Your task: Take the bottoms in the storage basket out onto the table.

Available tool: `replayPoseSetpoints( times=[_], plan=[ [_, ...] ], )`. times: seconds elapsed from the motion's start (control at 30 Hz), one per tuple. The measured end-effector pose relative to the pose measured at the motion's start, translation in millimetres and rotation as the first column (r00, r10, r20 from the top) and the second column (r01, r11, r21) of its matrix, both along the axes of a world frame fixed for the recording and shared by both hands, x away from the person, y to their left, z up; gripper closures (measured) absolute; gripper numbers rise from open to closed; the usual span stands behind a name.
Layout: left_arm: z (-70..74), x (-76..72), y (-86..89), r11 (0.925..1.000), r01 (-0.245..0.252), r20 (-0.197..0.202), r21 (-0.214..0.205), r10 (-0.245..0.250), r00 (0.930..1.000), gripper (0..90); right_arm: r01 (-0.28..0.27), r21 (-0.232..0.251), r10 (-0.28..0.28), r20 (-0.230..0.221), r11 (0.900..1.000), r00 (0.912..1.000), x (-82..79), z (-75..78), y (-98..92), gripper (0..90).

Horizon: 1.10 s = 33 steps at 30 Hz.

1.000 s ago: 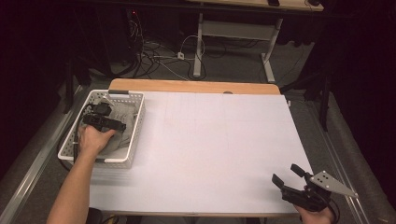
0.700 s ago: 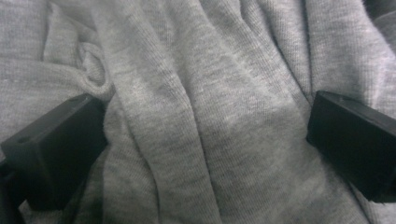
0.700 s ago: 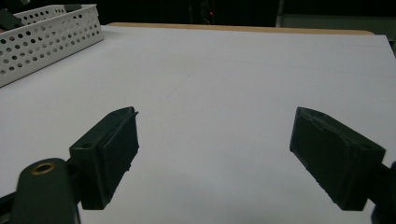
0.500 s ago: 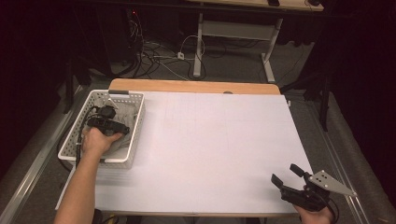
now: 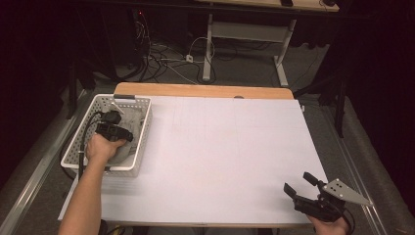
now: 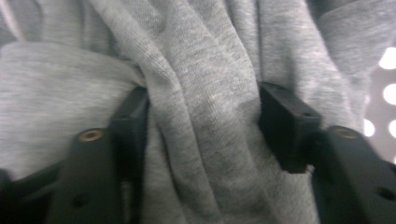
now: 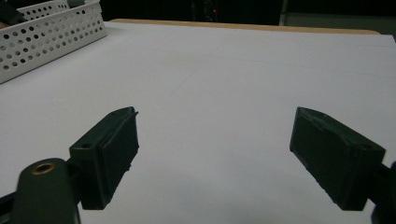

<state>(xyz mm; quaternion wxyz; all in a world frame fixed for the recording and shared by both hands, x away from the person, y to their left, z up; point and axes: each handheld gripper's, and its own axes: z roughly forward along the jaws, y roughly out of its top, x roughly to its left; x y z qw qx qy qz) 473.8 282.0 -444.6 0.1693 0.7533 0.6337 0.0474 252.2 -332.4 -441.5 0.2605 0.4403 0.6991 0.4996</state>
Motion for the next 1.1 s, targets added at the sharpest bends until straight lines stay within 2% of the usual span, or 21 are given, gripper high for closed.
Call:
replayPoseSetpoints(
  times=[0.2,0.4,0.5,0.83,1.03,1.1],
  plan=[
    [1.9,0.2,3.9,0.9977,-0.015,-0.015,-0.066,0.014,0.9998,57.0,0.002,-0.002,-0.002,-0.001,1.0,1.0,0.3,-0.1,0.3,15.9],
    [3.1,1.4,11.6,0.9917,-0.032,-0.025,-0.124,0.029,0.9993,63.0,0.004,-0.004,-0.004,-0.004,1.0,1.0,0.4,-0.1,0.2,15.9],
    [5.7,0.8,13.4,0.9906,-0.036,-0.019,-0.132,0.034,0.9992,65.1,0.007,-0.003,-0.007,-0.004,1.0,1.0,0.4,-0.1,-0.2,15.9],
    [23.4,-7.0,19.3,0.9904,-0.027,0.051,-0.136,0.034,0.9982,67.4,0.001,-0.002,-0.001,-0.004,1.0,1.0,0.6,-0.3,-0.5,15.9],
    [39.2,-13.8,25.5,0.9879,-0.015,0.105,-0.154,0.031,0.994,67.5,-0.002,-0.005,0.002,-0.006,1.0,1.0,0.5,-0.3,0.2,15.9],
    [44.9,-17.0,28.7,0.9841,-0.012,0.13,-0.177,0.035,0.9909,67.6,0.0,-0.004,0.0,-0.006,1.0,1.0,0.6,-0.3,0.0,15.9]
  ],
)
